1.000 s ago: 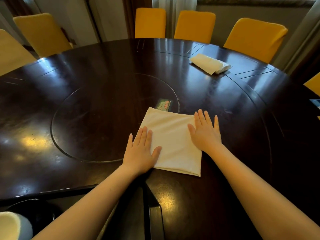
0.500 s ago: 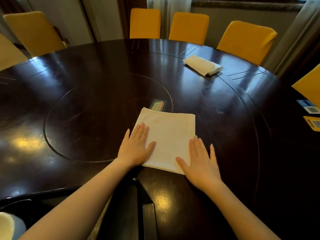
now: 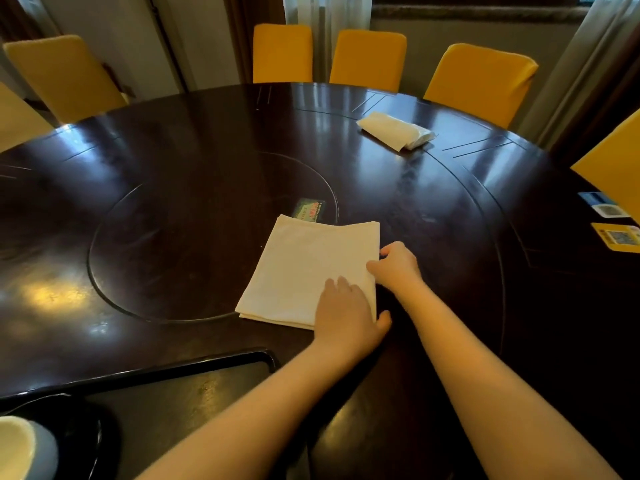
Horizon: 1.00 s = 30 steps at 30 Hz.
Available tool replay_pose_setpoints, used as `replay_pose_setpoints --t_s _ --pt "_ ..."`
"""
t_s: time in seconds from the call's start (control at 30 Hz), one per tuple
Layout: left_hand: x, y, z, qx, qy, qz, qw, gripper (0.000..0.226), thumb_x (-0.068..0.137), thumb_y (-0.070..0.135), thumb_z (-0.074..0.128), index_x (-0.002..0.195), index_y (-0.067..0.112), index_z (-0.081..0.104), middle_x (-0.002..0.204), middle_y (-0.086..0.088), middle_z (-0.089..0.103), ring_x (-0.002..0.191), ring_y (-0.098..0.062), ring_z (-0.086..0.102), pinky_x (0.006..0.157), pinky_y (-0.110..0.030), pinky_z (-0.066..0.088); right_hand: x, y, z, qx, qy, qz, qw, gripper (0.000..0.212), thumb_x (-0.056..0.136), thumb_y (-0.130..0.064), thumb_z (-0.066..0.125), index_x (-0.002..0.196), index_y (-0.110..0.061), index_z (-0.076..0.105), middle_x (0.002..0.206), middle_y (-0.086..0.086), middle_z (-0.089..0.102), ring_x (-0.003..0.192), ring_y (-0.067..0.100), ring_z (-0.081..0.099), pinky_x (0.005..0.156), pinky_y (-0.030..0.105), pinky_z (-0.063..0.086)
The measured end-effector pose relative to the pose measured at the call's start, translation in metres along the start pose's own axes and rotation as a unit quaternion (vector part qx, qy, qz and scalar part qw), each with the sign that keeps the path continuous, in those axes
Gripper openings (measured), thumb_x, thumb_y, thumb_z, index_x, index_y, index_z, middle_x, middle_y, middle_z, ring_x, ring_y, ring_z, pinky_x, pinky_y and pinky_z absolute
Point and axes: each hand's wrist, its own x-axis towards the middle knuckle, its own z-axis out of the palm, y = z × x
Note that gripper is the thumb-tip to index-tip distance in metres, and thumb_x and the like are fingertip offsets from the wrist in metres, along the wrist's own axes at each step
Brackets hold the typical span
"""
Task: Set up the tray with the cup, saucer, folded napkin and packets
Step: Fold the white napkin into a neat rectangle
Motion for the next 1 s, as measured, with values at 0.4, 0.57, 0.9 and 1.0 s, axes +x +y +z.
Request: replay_pose_setpoints --t_s 0.4,0.57,0.9,1.0 --pt "-0.064 0.044 -0.001 0.073 -0.016 0.086 0.993 0.039 0.09 0.01 0.039 0.128 0.001 0.035 0.118 -0.017 0.051 0.103 -0.033 0.051 0.078 -0.038 0.039 -0.061 0.073 -0.056 0.201 0.077 0.064 0.975 0.037 0.076 -0.002 0.055 0.112 -0.009 0.048 0.066 0.006 0.065 0.056 0.019 0.061 0.047 0.03 0.047" --pt "-0.093 0.026 -0.001 0.108 -0.024 0.155 0.982 0.03 0.088 0.003 0.035 0.116 0.005 0.043 0.104 -0.012 0.054 0.09 -0.03 0.054 0.065 -0.036 0.033 -0.093 0.122 -0.08 -0.107 0.12 -0.109 0.981 0.072 0.077 0.013 0.044 0.137 -0.027 0.039 0.137 0.003 0.041 0.121 0.024 0.038 0.1 0.039 0.038" --pt "-0.14 -0.022 0.001 0.076 -0.041 0.147 0.985 0.031 0.091 0.008 0.04 0.121 0.012 0.05 0.124 -0.005 0.057 0.114 -0.021 0.052 0.096 -0.035 0.044 -0.133 0.145 -0.1 -0.174 0.026 -0.296 0.939 0.021 0.08 -0.004 0.066 0.09 -0.022 0.069 0.1 -0.008 0.066 0.105 0.015 0.055 0.092 0.033 0.034" --pt "-0.146 -0.022 -0.011 0.012 -0.027 0.142 0.989 0.024 0.09 0.015 0.042 0.107 0.017 0.059 0.101 -0.003 0.068 0.093 -0.021 0.062 0.089 -0.039 0.048 -0.147 0.149 -0.114 -0.121 0.003 -0.292 0.949 0.017 0.082 -0.006 0.066 0.087 -0.023 0.069 0.092 -0.009 0.064 0.097 0.008 0.055 0.088 0.029 0.044"
